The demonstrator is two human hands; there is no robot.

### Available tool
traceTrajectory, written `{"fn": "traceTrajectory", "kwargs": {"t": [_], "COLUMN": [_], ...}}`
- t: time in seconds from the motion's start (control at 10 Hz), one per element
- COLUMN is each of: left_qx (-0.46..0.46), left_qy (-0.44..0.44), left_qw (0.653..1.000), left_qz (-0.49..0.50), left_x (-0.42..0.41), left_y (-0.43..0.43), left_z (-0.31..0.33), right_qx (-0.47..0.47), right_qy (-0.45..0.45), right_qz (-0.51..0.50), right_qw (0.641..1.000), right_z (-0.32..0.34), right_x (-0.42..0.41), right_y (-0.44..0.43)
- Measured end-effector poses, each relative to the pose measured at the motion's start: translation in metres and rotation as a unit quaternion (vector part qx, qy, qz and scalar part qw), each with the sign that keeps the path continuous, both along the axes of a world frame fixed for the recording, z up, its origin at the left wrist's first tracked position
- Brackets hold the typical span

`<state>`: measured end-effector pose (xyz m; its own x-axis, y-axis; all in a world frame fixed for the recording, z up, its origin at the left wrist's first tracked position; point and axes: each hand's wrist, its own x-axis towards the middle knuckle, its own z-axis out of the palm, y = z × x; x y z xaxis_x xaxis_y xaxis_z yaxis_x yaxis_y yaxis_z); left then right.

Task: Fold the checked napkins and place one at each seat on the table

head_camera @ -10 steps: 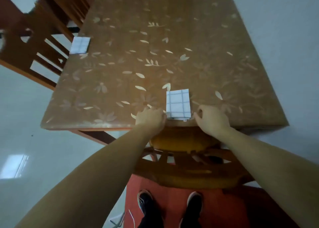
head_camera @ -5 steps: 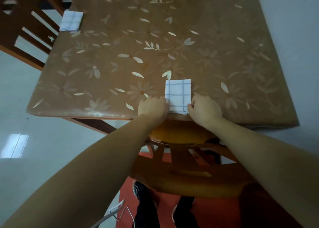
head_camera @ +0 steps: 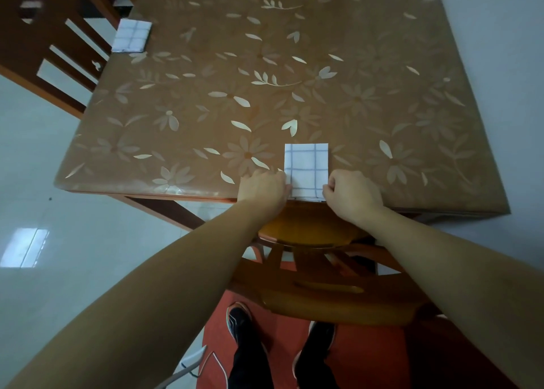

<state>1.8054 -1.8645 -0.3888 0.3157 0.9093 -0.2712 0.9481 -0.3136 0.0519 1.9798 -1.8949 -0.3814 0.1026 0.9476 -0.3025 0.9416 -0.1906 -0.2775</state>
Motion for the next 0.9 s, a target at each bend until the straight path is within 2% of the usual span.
{"fn": "traceTrajectory", "kwargs": {"t": [0.8,0.9], "left_qx": [-0.032,-0.026], "left_qy": [0.000,0.004], "left_qw": [0.999,0.999], "left_qz": [-0.010,0.028], "left_x": [-0.006,-0.018], "left_y": [0.003,0.006], "left_z": [0.019,0.035], "right_qx": [-0.002,-0.006], "right_qy": [-0.005,-0.024], "right_qz": [0.002,-0.019], "right_qw": [1.000,1.000], "right_z": [0.017,0.036], "right_x": [0.011,0.016], "right_y": [0.000,0.001]}}
